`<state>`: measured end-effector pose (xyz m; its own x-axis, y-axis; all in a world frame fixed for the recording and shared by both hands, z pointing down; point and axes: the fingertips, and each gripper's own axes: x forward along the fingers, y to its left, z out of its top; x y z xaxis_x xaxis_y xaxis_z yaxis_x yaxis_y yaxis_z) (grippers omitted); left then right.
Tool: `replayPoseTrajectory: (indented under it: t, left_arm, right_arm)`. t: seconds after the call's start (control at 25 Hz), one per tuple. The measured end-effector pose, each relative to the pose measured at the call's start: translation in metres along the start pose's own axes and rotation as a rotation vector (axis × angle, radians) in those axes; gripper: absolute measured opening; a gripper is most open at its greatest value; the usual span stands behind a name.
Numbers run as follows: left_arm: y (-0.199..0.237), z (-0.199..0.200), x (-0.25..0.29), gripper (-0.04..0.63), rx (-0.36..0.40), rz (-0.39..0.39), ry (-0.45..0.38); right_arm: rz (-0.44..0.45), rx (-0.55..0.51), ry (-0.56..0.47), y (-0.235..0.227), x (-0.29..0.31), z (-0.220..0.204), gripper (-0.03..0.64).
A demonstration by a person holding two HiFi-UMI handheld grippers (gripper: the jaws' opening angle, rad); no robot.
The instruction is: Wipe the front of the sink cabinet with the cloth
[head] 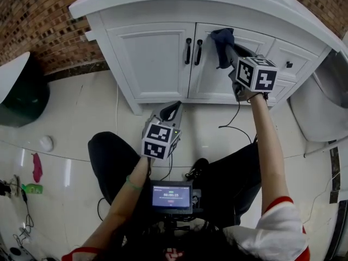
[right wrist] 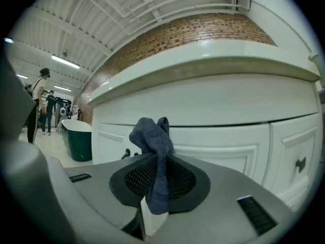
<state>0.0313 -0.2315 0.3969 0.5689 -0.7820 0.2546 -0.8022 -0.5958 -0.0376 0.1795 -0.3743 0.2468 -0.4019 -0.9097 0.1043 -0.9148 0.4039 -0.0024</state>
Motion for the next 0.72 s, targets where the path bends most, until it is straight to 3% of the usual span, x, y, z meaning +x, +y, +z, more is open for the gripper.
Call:
replayPoseTrajectory:
  t: [0.16, 0.32, 0.48, 0.72]
  left_arm:
    - [-0.01, 0.013, 0.001, 0.021, 0.035, -0.006, -0.012]
    - [-0.011, 0.012, -0.006, 0.021, 0.036, 0.003, 0.005]
    - [-0.004, 0.006, -0.013, 0.021, 0.034, 0.02, 0.021]
    - [-0.011, -0.003, -0.008, 0.021, 0.017, 0.012, 0.034]
  right_arm:
    - [0.071, -0.036, -0.04, 0.031, 0.007, 0.027, 0.06]
    - [0.093, -0.075, -0.026, 0.047, 0.019, 0.026, 0.06]
    - [0.03, -0.082, -0.001, 0.02, 0.015, 0.016, 0.06]
    - [-0.112, -0.06, 0.036, -0.058, -0.01, -0.001, 0.06]
